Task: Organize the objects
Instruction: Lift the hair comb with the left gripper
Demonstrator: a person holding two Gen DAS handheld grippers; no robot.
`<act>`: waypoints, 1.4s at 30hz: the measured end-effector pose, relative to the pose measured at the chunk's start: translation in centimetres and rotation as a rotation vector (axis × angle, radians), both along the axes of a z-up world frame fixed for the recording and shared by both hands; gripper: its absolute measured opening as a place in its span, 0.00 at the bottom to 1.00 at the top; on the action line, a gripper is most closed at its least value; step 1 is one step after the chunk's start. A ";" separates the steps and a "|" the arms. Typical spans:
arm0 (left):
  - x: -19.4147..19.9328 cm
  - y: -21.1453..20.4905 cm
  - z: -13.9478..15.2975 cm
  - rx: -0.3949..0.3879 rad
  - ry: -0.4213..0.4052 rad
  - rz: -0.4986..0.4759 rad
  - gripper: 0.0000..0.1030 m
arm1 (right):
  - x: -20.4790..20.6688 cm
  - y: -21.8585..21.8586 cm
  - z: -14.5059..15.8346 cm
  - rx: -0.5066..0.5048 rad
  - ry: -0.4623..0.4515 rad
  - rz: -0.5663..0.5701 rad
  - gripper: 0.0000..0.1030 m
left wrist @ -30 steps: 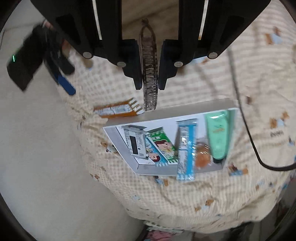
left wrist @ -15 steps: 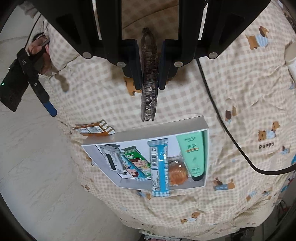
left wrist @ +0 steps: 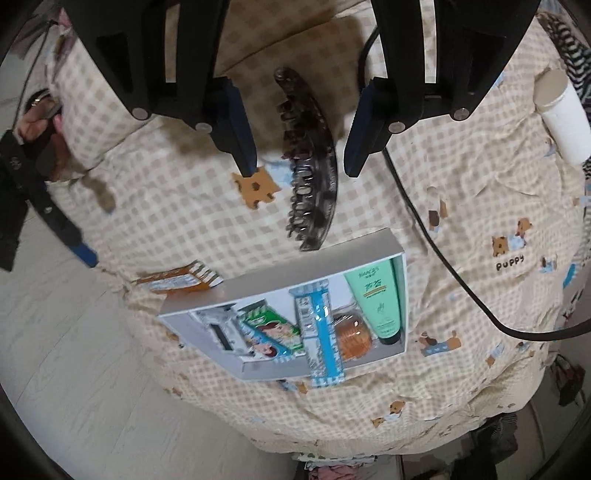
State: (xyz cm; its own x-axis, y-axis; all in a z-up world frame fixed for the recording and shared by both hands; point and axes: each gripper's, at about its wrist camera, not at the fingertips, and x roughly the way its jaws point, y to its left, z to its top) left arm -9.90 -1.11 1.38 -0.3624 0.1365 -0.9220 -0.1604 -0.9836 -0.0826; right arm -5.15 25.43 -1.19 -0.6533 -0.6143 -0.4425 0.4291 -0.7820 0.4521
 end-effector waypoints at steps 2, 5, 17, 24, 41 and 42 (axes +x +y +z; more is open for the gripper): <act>0.0 0.2 -0.7 -0.018 -0.004 -0.001 0.51 | 0.0 0.0 0.0 0.000 -0.002 0.000 0.78; 0.6 1.7 -2.2 -0.186 0.061 -0.088 0.31 | 0.0 0.0 0.0 0.000 0.001 -0.001 0.78; 2.0 -2.0 0.5 0.382 0.252 -0.094 0.25 | -0.2 0.0 -0.1 0.000 -0.002 -0.002 0.78; 2.1 0.0 -3.1 0.307 0.193 -0.057 0.25 | -0.2 0.1 -0.2 0.003 -0.008 -0.001 0.78; 1.7 1.4 -3.5 0.158 0.177 -0.047 0.59 | -0.4 0.2 -0.2 0.002 -0.021 0.003 0.78; 1.8 2.1 -3.9 0.124 0.179 -0.061 0.58 | -0.4 0.1 -0.2 0.002 -0.021 0.004 0.78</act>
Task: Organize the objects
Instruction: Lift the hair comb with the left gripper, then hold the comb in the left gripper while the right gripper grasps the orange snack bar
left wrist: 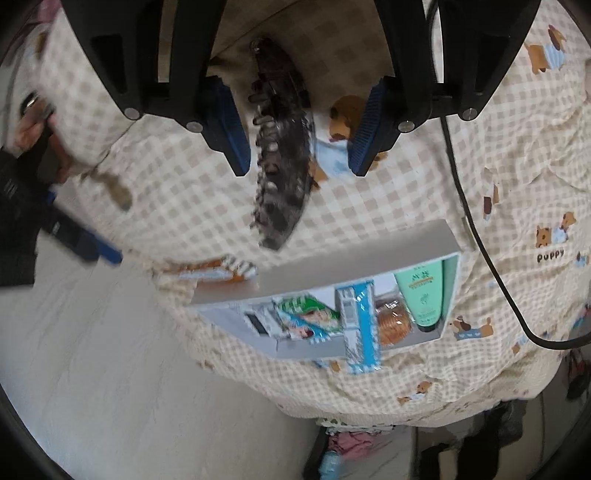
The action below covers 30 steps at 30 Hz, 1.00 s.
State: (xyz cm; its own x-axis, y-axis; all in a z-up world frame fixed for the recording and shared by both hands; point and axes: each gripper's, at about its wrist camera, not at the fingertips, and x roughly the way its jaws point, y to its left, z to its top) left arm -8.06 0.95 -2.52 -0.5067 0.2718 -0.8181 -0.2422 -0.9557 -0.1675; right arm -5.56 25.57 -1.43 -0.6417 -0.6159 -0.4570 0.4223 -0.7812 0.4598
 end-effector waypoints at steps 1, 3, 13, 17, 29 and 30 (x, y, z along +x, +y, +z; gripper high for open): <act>0.3 0.7 -0.3 -0.043 0.016 -0.008 0.49 | 0.0 0.0 0.0 0.000 0.000 0.000 0.78; 1.0 1.8 -0.4 -0.110 0.060 -0.028 0.31 | 0.0 0.0 0.0 0.000 0.002 0.001 0.78; 3.2 -0.3 1.4 0.062 0.211 -0.012 0.32 | -2.4 1.2 1.8 0.013 -0.045 0.044 0.78; 2.4 -0.4 0.8 0.076 0.169 -0.003 0.32 | -5.7 0.9 1.0 0.160 -0.165 0.097 0.78; 2.2 -0.8 0.3 0.083 0.136 0.015 0.32 | -13.2 2.6 -4.5 -0.044 -0.516 -0.031 0.30; 2.1 -0.8 0.2 0.084 0.133 0.015 0.32 | -13.2 2.4 -4.5 -0.035 -0.523 -0.029 0.19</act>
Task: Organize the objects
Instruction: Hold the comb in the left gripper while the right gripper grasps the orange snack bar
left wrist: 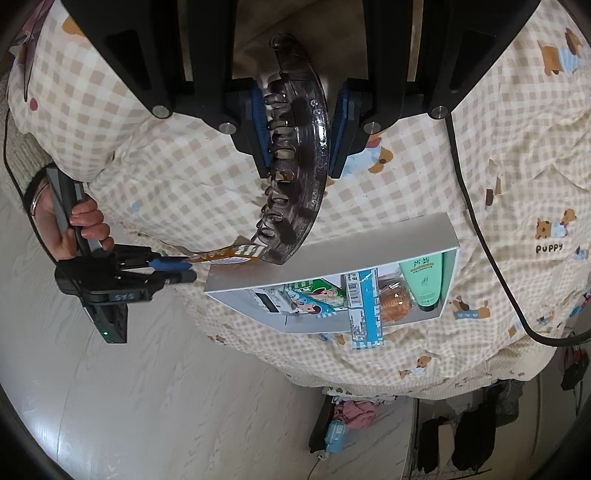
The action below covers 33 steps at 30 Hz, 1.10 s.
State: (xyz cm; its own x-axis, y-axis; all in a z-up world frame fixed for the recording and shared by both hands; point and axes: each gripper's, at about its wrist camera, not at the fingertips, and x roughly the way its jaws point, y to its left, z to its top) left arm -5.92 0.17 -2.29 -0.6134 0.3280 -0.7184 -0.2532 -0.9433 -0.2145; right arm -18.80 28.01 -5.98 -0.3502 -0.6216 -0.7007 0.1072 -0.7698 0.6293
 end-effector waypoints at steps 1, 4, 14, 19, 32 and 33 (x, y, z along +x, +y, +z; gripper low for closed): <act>-0.1 0.0 -0.1 -0.001 -0.007 0.000 0.32 | 0.1 -0.2 0.1 0.000 0.001 0.014 0.16; -0.1 0.1 -0.2 -0.003 -0.015 -0.002 0.32 | 0.6 -0.3 0.7 0.015 0.019 0.032 0.16; -0.3 0.0 -0.2 -0.001 -0.020 -0.003 0.32 | 0.1 -0.5 -0.6 -0.042 -0.051 0.021 0.69; -0.4 0.0 -0.2 0.004 -0.022 -0.002 0.32 | 0.0 -2.3 -1.1 -0.007 -0.113 0.046 0.14; -0.4 -0.1 -0.3 0.009 -0.024 -0.001 0.32 | 8.5 -4.2 4.8 0.049 0.008 0.307 0.07; -0.4 -0.1 -0.3 0.009 -0.024 -0.001 0.32 | 9.2 -4.2 5.0 0.060 0.024 0.323 0.08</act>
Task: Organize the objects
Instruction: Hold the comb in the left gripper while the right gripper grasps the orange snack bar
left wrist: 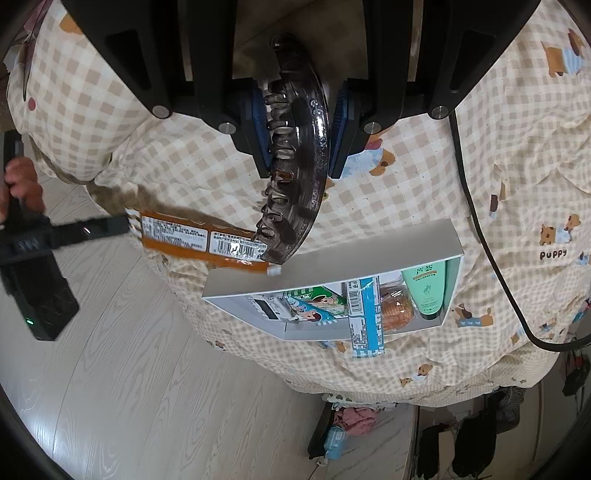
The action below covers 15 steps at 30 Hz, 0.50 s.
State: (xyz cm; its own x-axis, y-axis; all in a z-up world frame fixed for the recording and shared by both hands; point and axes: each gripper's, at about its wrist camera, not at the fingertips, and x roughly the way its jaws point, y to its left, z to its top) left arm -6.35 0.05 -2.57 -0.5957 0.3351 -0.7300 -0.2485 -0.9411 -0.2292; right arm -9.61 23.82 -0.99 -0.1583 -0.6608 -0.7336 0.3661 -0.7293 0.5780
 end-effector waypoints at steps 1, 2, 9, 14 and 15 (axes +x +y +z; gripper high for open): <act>0.0 0.0 0.0 0.000 -0.001 0.000 0.32 | 0.5 0.4 0.3 0.016 0.032 0.005 0.08; 0.1 0.0 0.0 0.000 -0.002 0.000 0.32 | 0.6 0.5 0.6 0.037 0.061 0.000 0.08; 0.1 0.0 0.0 -0.001 -0.002 0.000 0.32 | -0.9 -1.1 1.3 0.121 0.203 0.024 0.46; 0.1 0.0 -0.1 -0.002 -0.003 0.000 0.32 | -2.6 -4.9 0.3 0.143 0.237 0.095 0.46; 0.1 0.0 -0.1 -0.001 -0.003 0.000 0.32 | -3.0 -5.6 0.1 0.141 0.236 0.113 0.46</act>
